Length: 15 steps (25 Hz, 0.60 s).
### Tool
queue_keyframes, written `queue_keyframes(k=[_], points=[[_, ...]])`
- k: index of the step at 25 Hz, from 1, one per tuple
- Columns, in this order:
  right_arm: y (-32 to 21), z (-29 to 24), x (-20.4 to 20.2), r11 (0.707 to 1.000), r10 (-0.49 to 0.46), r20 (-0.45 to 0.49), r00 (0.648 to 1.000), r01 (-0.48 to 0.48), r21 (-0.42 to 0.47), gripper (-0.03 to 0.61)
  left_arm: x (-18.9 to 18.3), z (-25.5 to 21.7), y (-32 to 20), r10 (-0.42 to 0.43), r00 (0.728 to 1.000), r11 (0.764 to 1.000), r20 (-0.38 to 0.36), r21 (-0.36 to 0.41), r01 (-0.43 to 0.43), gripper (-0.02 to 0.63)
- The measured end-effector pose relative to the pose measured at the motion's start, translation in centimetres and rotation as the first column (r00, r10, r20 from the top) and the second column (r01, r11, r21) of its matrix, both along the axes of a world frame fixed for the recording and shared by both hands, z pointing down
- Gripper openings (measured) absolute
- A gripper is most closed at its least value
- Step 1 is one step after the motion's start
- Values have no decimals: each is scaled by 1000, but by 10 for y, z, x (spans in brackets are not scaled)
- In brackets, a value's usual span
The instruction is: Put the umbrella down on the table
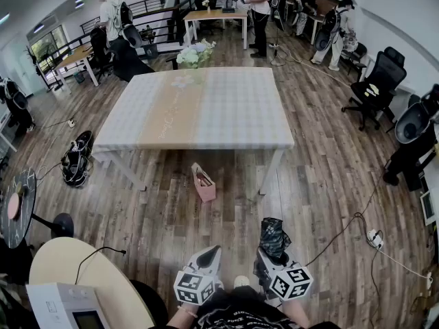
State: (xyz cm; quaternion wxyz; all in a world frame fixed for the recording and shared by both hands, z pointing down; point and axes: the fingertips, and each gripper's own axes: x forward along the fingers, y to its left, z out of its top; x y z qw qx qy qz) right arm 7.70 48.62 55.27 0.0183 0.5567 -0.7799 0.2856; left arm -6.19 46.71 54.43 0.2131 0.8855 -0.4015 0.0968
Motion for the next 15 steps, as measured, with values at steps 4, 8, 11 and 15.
queue_keyframes(k=[4,8,11,15], points=[[11,-6,-21,1000,-5,-28,1000,6,19,187,-19,-3,8,-15,1000,1000,-11,0,15,20],[19,-6,-37,1000,6,-38,999,-5,22,187,-34,-6,14,-9,1000,1000,-14,15,9,20],[20,-7,-47,1000,19,-9,1000,-19,19,187,-46,-7,15,-4,1000,1000,-16,21,5,20],[21,-13,-64,999,9,20,1000,-9,33,193,-67,-10,13,-16,999,999,-31,34,17,20]])
